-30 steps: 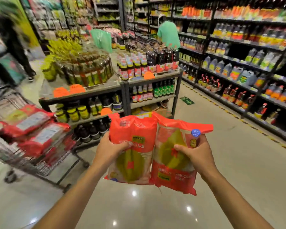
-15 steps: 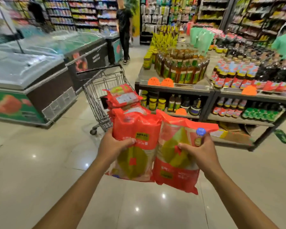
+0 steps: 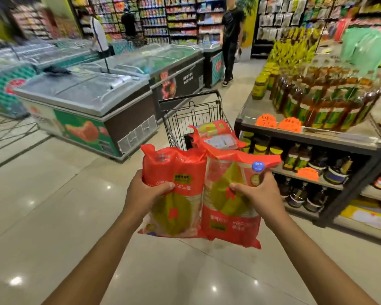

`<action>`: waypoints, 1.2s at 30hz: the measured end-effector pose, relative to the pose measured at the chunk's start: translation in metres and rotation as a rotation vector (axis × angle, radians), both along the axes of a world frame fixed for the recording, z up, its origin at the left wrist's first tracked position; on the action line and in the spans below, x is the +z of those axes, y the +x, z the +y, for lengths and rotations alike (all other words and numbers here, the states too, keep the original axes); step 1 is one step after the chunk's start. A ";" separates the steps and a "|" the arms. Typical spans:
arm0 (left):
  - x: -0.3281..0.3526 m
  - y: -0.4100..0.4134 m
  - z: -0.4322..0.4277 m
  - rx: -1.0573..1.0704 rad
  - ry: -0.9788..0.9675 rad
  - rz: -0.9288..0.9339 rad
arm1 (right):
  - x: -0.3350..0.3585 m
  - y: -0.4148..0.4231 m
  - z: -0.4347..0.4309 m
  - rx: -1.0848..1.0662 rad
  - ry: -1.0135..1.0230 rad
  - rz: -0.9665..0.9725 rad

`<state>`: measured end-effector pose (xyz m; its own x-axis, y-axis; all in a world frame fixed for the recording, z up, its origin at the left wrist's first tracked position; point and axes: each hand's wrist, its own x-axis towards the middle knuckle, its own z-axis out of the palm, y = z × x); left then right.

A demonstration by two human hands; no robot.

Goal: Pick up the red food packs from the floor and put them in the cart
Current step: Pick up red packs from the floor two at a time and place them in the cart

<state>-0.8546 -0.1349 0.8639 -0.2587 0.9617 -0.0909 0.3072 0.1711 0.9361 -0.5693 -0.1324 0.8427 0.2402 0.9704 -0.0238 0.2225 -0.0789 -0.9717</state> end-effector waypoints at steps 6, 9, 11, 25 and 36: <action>0.002 -0.030 0.050 0.113 0.002 0.028 | 0.003 -0.034 0.081 0.090 -0.022 0.002; -0.001 -0.056 0.082 0.154 0.003 0.025 | 0.001 -0.061 0.123 0.122 -0.031 -0.027; -0.005 -0.074 0.105 0.170 -0.001 0.017 | -0.001 -0.080 0.150 0.136 -0.035 -0.044; -0.046 -0.203 0.357 -0.064 -0.085 -0.107 | -0.017 -0.198 0.331 -0.094 -0.139 -0.072; -0.064 -0.133 0.532 -0.365 -0.111 -0.076 | -0.055 -0.142 0.423 -0.381 -0.150 0.124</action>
<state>-0.9874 0.3966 0.7997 0.1098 0.9724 -0.2057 0.2972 0.1653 0.9404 -0.7115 0.2901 0.7874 0.5676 0.7963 -0.2092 0.0324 -0.2755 -0.9607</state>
